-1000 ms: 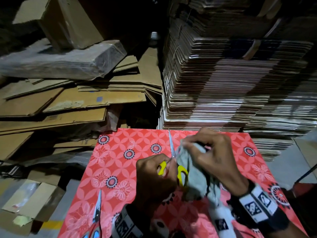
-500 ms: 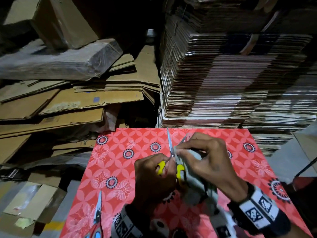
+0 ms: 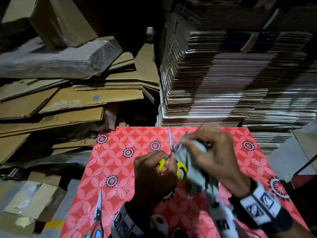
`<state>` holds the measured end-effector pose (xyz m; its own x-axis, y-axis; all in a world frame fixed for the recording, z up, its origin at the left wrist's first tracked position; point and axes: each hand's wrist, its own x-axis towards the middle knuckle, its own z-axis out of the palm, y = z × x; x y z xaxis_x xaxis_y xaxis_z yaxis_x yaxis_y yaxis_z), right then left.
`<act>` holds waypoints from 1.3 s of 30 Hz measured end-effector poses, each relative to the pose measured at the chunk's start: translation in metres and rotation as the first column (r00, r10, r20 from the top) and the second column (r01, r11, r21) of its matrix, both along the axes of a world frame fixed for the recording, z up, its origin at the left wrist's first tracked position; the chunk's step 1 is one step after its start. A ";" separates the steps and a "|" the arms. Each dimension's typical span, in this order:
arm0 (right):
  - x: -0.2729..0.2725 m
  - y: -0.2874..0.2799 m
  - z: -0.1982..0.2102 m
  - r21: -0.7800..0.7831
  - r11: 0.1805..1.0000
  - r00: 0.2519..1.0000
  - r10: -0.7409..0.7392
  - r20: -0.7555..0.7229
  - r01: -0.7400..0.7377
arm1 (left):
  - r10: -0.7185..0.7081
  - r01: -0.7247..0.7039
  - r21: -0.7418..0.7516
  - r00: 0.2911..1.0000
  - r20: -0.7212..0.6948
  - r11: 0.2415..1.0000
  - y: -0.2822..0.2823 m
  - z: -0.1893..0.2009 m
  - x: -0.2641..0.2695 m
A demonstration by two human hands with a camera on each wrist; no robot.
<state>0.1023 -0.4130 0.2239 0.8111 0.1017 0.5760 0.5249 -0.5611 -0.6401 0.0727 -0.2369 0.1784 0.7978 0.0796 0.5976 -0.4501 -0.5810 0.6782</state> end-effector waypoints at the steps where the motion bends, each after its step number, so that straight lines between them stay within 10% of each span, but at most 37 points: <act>1: -0.010 0.006 -0.001 -0.006 0.999 0.999 0.050 0.011 -0.050 | -0.008 0.008 0.000 1.000 0.003 1.000 0.000 0.001 0.000; 12: 0.016 -0.010 -0.002 0.150 0.985 0.995 -0.078 -0.059 0.086 | 0.008 -0.009 -0.031 1.000 -0.029 0.999 -0.001 -0.002 -0.003; 19: 0.005 -0.016 0.003 0.342 0.938 0.984 0.104 -0.143 -0.050 | 0.073 -0.079 -0.113 0.996 -0.057 0.990 0.006 -0.003 0.001; 39: -0.017 0.011 0.002 0.124 0.980 0.982 0.169 -0.087 -0.157 | 0.083 -0.081 -0.050 0.996 0.025 0.995 0.005 0.007 -0.003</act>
<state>0.0851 -0.4018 0.2261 0.8415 0.1739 0.5116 0.5357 -0.3918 -0.7480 0.0700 -0.2321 0.1850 0.7711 0.1736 0.6125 -0.4206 -0.5833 0.6949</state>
